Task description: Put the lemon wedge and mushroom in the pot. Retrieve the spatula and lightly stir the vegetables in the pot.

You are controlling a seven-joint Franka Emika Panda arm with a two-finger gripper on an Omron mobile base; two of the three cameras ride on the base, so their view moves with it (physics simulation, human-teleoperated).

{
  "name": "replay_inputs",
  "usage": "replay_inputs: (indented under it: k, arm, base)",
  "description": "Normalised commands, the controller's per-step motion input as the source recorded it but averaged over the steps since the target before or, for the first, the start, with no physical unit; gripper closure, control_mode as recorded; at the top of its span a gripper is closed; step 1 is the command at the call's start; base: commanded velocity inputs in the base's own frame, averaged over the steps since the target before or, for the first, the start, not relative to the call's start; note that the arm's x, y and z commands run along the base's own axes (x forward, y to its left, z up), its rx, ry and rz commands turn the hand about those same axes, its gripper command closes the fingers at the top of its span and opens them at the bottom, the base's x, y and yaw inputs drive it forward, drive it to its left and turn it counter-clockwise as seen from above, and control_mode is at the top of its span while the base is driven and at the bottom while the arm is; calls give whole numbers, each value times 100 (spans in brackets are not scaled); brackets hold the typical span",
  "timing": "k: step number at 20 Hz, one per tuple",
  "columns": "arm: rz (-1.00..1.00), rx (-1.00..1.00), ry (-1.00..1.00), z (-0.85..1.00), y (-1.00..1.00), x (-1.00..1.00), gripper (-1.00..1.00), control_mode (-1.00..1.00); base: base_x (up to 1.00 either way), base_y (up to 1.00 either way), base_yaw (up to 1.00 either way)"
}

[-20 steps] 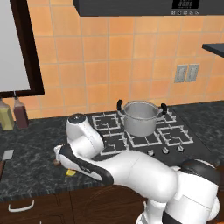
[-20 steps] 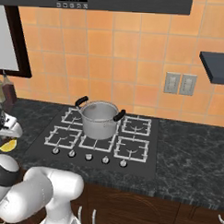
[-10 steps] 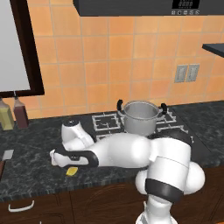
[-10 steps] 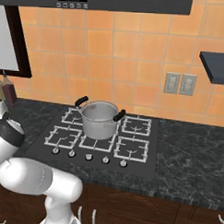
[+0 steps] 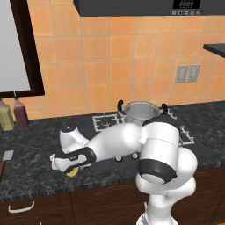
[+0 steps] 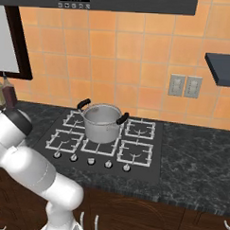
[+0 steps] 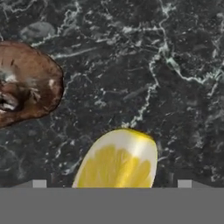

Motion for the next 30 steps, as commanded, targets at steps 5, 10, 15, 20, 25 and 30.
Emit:
replay_inputs:
  k: [5, 10, 15, 20, 25, 30]
  arm:
    - [-6, 0, 1, -30, 0, -3, 100, -100]
    - [-9, 0, 0, 9, -16, -16, 100, -100]
    - [-12, 13, -1, 93, -85, -23, 100, -100]
    - [-12, 12, -3, 92, -100, -6, 100, -100]
    - [-12, 6, 0, 51, -100, 5, 100, -100]
    - [-7, 1, -6, 39, -100, 34, 100, -100]
  base:
    - [0, 0, 0]
    - [0, 0, 0]
    - [0, 0, 0]
    - [0, 0, 0]
    - [0, 0, 0]
    - [0, 0, 0]
